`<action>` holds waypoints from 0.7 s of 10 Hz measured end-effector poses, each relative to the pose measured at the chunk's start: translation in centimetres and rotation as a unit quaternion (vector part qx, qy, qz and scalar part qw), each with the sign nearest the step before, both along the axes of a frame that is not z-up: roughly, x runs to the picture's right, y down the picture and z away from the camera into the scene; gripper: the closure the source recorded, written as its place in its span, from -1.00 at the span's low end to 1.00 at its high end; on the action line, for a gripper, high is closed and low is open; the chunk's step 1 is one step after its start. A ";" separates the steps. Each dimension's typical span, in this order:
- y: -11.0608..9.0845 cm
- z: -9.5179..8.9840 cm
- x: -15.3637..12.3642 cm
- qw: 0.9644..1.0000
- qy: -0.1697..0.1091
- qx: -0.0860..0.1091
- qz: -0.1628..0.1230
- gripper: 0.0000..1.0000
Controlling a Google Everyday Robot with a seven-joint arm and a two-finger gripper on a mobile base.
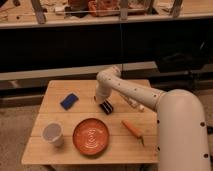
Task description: Push the eraser across the table
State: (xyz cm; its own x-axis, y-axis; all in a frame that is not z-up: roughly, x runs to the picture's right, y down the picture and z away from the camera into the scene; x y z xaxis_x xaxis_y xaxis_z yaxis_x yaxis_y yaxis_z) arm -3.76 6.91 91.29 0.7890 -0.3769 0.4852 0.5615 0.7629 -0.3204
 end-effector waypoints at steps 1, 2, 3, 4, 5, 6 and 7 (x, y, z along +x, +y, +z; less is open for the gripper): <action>0.0 0.0 0.0 1.000 0.000 0.001 0.000 1.00; 0.0 -0.1 0.0 1.000 0.001 0.002 0.000 1.00; -0.3 -0.6 0.6 1.000 0.007 0.005 0.013 1.00; -0.5 -0.9 1.5 1.000 0.012 0.007 0.023 1.00; -0.6 -1.3 3.2 0.999 0.019 0.008 0.040 1.00; -0.6 -1.6 4.6 0.998 0.026 0.008 0.054 1.00; -0.6 -1.8 5.9 0.997 0.034 0.008 0.068 1.00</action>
State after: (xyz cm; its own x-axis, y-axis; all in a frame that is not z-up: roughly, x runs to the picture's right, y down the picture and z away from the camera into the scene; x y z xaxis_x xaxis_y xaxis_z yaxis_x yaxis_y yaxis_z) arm 2.18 6.27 89.45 0.8640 -0.2724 0.4235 0.4305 0.8358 -0.3407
